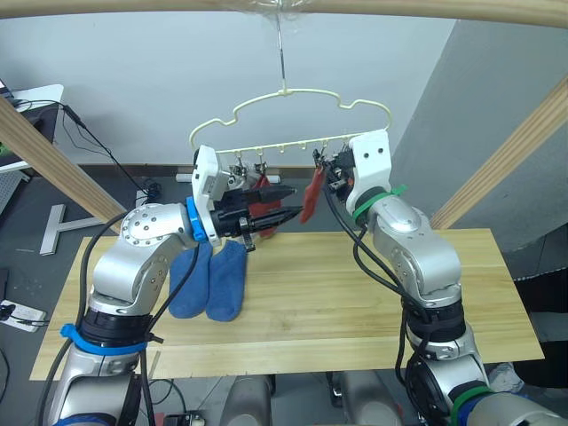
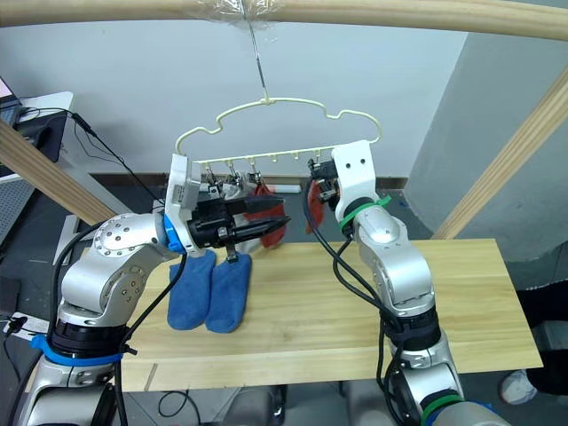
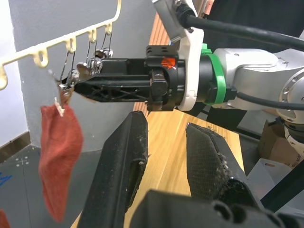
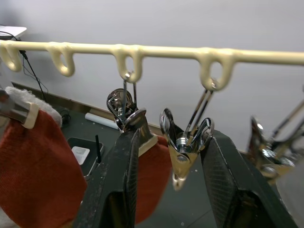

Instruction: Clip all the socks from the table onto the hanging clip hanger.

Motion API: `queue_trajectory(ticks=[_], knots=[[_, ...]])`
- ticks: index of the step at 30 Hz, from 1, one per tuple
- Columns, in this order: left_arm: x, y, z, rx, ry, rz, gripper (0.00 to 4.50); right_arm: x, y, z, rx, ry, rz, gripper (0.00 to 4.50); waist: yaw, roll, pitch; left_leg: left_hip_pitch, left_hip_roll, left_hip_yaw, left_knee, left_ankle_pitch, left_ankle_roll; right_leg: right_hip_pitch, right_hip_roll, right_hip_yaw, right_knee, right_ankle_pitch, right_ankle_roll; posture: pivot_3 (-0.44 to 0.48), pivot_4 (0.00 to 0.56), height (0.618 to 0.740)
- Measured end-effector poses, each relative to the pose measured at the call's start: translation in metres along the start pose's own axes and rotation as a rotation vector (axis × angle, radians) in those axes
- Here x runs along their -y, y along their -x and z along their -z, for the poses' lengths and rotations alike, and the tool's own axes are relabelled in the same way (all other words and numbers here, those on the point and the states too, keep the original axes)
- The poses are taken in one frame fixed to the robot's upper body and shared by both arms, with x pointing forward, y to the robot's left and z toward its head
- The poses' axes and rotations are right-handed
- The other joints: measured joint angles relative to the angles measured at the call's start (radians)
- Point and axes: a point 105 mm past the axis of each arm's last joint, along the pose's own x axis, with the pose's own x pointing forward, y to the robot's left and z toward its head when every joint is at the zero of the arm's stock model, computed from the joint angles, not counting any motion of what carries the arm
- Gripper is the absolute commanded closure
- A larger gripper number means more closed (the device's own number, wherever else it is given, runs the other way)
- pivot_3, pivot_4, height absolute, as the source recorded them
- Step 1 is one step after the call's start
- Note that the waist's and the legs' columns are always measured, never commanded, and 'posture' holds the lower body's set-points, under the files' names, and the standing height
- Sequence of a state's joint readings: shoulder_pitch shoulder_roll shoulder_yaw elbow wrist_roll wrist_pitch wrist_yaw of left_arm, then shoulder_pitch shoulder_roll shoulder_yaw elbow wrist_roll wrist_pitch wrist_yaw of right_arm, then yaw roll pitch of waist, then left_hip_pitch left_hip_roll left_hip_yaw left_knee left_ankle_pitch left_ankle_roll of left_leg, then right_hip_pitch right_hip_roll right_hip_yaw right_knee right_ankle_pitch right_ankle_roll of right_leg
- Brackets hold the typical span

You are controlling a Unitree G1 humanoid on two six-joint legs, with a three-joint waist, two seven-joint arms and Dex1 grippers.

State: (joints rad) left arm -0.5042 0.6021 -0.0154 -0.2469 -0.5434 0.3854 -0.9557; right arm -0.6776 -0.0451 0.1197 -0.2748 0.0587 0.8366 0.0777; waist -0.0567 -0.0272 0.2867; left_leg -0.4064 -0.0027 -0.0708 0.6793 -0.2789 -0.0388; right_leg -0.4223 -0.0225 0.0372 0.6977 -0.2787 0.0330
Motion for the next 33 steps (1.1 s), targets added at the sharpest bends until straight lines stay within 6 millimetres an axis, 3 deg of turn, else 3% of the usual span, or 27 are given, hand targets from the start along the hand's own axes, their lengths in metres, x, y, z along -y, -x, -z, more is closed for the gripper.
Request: queue_trajectory(ticks=[9, 33], knots=[[-0.001, 0.0, 0.0, 0.0, 0.0, -0.006, 2.83, -0.004, -0.011, -0.005, 0.023, -0.008, -0.003, 2.59, 0.001, 0.0, 0.0, 0.0, 0.0, 0.0, 0.0, 0.0, 0.0, 0.0, 0.0, 0.0, 0.0, 0.0, 0.0, 0.006, 0.241, 0.72], [0.0, -0.001, 0.0, 0.006, 0.005, -0.005, 2.83, 0.01, -0.01, -0.001, 0.016, 0.002, 0.037, 2.59, 0.0, 0.0, 0.0, 0.0, 0.0, 0.0, 0.0, 0.0, 0.0, 0.0, 0.0, 0.0, 0.0, 0.0, 0.0, -0.003, 0.243, 0.72]])
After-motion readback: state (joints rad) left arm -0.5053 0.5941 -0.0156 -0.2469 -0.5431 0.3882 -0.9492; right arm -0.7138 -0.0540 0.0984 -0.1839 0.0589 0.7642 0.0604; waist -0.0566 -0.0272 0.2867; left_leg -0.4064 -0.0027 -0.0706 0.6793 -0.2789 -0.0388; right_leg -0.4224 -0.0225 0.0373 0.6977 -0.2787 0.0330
